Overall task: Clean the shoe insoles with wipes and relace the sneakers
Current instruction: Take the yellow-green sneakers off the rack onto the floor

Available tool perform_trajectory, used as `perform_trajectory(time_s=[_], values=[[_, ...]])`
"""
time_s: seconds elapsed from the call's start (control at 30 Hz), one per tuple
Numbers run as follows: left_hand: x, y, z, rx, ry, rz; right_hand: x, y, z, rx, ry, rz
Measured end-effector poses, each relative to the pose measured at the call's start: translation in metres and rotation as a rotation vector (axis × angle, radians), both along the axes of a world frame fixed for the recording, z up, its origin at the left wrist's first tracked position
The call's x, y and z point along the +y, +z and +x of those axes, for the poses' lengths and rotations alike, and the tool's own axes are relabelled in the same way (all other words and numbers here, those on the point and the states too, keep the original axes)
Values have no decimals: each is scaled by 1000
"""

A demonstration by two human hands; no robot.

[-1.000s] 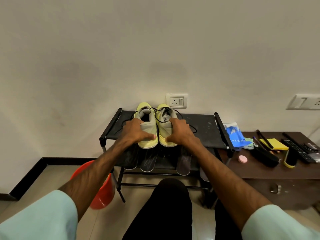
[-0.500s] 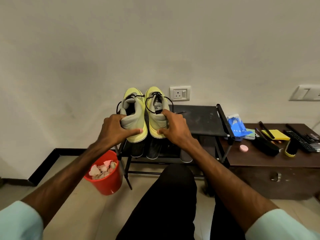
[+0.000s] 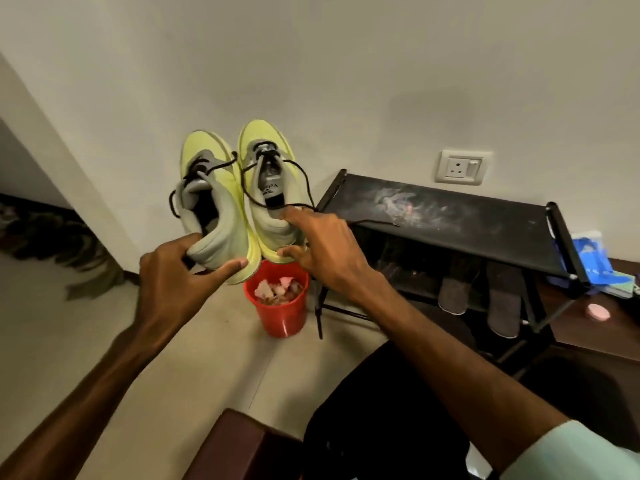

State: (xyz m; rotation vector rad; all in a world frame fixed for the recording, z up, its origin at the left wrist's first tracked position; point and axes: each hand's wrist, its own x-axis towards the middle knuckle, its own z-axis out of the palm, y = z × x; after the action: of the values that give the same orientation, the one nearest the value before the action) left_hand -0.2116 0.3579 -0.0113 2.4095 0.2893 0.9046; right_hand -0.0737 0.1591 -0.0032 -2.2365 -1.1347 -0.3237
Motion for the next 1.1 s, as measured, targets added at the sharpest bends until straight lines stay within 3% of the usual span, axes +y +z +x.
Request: perform_trajectory(time_s=[0.23, 0.4, 0.57, 0.67, 0.83, 1.1], values=[[40, -17, -79, 194, 159, -27, 67, -36, -39, 211, 182, -93], [55, -54, -111, 477, 265, -94, 102, -107, -59, 411, 303, -215], [63, -115, -95, 767, 277, -176, 102, -190, -65, 669, 257, -357], [54, -151, -79, 875, 234, -250, 90, -213, -61, 729, 249, -454], [43, -211, -58, 991, 175, -360, 75, -240, -47, 798, 221, -649], [33, -312, -29, 1080, 227, -505, 85, -294, -17, 839, -10, -769]])
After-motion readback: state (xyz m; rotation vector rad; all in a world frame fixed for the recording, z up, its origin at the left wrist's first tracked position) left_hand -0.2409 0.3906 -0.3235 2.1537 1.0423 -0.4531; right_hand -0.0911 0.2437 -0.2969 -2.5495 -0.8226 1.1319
